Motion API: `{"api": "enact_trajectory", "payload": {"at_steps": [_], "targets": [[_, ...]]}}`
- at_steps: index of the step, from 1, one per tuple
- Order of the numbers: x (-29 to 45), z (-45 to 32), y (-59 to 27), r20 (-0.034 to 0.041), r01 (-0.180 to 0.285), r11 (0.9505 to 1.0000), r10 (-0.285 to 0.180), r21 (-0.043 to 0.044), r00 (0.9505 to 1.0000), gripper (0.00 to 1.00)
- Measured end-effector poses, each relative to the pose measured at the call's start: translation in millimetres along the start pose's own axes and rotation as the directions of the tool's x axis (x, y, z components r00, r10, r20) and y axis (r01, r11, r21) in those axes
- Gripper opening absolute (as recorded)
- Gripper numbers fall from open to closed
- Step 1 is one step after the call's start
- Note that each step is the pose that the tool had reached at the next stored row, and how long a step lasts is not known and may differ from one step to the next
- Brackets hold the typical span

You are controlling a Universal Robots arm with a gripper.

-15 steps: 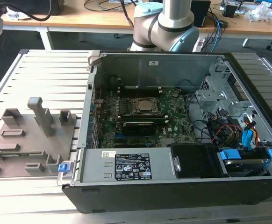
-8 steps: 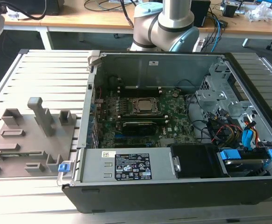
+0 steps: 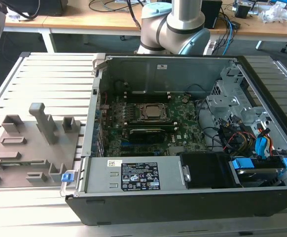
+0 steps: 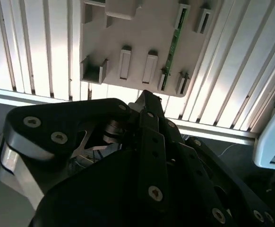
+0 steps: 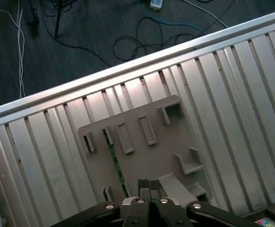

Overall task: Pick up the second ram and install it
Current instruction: 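Pick up the second ram and move it above second insertion slot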

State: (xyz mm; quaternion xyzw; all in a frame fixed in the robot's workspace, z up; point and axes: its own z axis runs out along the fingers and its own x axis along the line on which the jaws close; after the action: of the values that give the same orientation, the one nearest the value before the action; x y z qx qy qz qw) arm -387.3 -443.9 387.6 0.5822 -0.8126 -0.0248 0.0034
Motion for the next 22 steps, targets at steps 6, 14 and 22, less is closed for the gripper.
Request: {"api": "enact_trajectory", "payload": {"at_steps": [6, 14, 22], "targets": [[0.0, 0.0, 0.0, -0.0057, 0.134, 0.9909, -0.134, -0.0036, 0.9909, 0.11], [0.0, 0.0, 0.0, -0.0122, 0.297, 0.9547, -0.297, -0.009, 0.9547, 0.11], [0.0, 0.0, 0.0, -0.016, 0.404, 0.9148, -0.404, -0.0132, 0.9147, 0.11]]}}
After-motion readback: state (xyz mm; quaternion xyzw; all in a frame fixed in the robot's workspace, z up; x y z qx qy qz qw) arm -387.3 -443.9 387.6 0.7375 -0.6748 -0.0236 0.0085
